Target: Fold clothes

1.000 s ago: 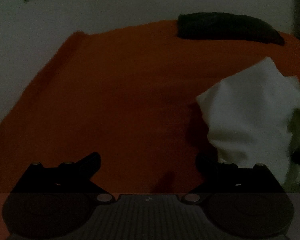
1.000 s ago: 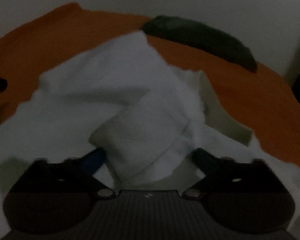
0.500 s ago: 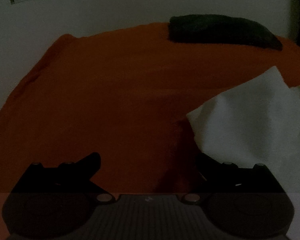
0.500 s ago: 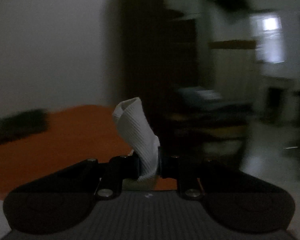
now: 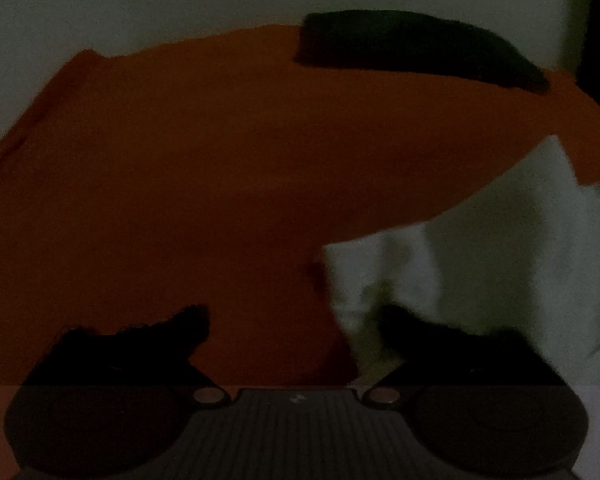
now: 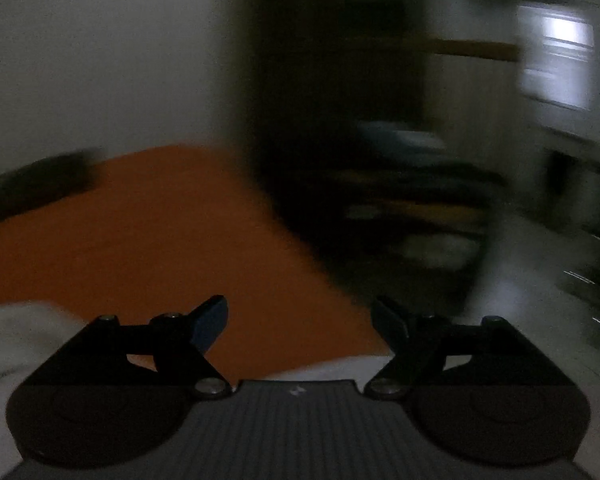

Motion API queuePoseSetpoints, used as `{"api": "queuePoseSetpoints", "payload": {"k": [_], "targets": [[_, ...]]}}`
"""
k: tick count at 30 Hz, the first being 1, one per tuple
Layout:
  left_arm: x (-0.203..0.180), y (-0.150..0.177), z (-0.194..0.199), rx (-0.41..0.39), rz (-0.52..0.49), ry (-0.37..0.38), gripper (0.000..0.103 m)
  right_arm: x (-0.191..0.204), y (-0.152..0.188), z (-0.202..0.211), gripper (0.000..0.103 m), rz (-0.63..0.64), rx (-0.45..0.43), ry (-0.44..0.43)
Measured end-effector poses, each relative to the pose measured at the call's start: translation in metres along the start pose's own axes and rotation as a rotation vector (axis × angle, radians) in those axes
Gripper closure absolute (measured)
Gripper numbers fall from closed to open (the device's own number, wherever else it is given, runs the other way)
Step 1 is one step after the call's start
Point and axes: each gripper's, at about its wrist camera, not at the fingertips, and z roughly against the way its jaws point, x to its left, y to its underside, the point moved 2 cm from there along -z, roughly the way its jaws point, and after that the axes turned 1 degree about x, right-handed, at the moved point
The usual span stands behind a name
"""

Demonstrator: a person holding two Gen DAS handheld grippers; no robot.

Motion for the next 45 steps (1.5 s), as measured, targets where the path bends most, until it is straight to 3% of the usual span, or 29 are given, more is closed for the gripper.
{"api": "queuePoseSetpoints", "payload": {"k": [1,2,3,6,8,11,12,13,14,15,16,17,20,23,26,28,31,33,37,38,39,40,41,43,44,45], "targets": [[-0.004,-0.002,-0.002,0.013,0.007,0.057,0.101,0.028,-0.002,-0.006,0.021,0.058,0.019,-0.098],[-0.008,-0.004,-0.002,0.018,0.028,0.098,0.100,0.059,-0.003,-0.016,0.021,0.103,0.043,-0.213],[-0.012,-0.007,0.002,-0.007,0.038,0.066,0.100,0.091,-0.004,-0.027,0.021,0.145,0.067,-0.334],[-0.017,-0.008,0.023,-0.088,0.056,0.045,0.100,0.174,-0.008,-0.065,0.023,0.193,0.172,-0.552],[-0.015,-0.006,0.040,-0.124,0.062,0.050,0.100,0.218,-0.013,-0.091,0.023,0.220,0.204,-0.600],[-0.014,-0.002,0.050,-0.107,0.041,0.020,0.098,0.279,-0.017,-0.126,0.021,0.354,0.254,-0.610],[-0.014,-0.001,0.054,-0.100,0.032,0.009,0.095,0.297,-0.017,-0.138,0.023,0.410,0.282,-0.605],[-0.015,0.000,0.056,-0.104,0.012,-0.025,0.082,0.308,-0.015,-0.146,0.026,0.474,0.284,-0.579],[-0.014,0.001,0.059,-0.112,-0.003,-0.051,0.053,0.318,-0.014,-0.153,0.052,0.540,0.280,-0.548],[-0.013,0.002,0.063,-0.120,-0.016,-0.075,0.039,0.327,-0.012,-0.164,0.095,0.623,0.286,-0.480],[-0.010,0.003,0.067,-0.141,-0.019,-0.082,0.022,0.325,-0.019,-0.166,0.097,0.639,0.239,-0.419],[-0.007,0.005,0.071,-0.163,-0.021,-0.087,0.020,0.320,-0.029,-0.167,0.097,0.636,0.178,-0.362],[-0.003,0.008,0.073,-0.162,-0.044,-0.080,0.017,0.277,-0.068,-0.186,0.095,0.486,0.118,-0.328],[-0.001,0.010,0.064,-0.133,-0.053,-0.099,0.016,0.265,-0.072,-0.218,0.089,0.526,0.188,-0.307],[0.001,0.014,0.056,-0.101,-0.016,-0.094,0.016,0.263,-0.063,-0.228,0.028,0.508,0.211,-0.318],[0.000,0.016,0.052,-0.090,-0.002,-0.089,0.013,0.260,-0.057,-0.228,0.025,0.462,0.228,-0.331],[-0.002,0.016,0.045,-0.069,-0.004,-0.060,0.012,0.232,-0.053,-0.189,0.020,0.404,0.111,-0.389],[-0.004,0.015,0.040,-0.064,0.000,-0.045,0.018,0.197,-0.040,-0.166,0.016,0.355,0.077,-0.412],[-0.009,0.011,0.032,-0.046,0.050,0.025,0.043,0.134,-0.003,-0.172,0.019,0.327,0.189,-0.270],[-0.010,0.010,0.030,-0.044,0.057,0.032,0.056,0.122,0.006,-0.181,0.024,0.326,0.222,-0.252],[-0.015,0.010,0.027,-0.048,0.053,0.033,0.068,0.116,0.017,-0.191,0.036,0.348,0.276,-0.275],[-0.019,0.009,0.028,-0.061,0.030,0.038,0.092,0.112,0.028,-0.202,0.044,0.375,0.336,-0.308],[-0.027,0.010,0.031,-0.086,-0.018,0.021,0.095,0.110,0.038,-0.208,0.048,0.405,0.364,-0.328],[-0.041,0.014,0.037,-0.130,-0.071,-0.037,0.100,0.107,0.041,-0.207,0.068,0.443,0.307,-0.306],[-0.045,0.016,0.040,-0.146,-0.080,-0.059,0.100,0.103,0.036,-0.205,0.088,0.420,0.266,-0.269],[-0.045,0.017,0.043,-0.155,-0.061,-0.065,0.100,0.098,0.030,-0.202,0.096,0.386,0.224,-0.227]]}}
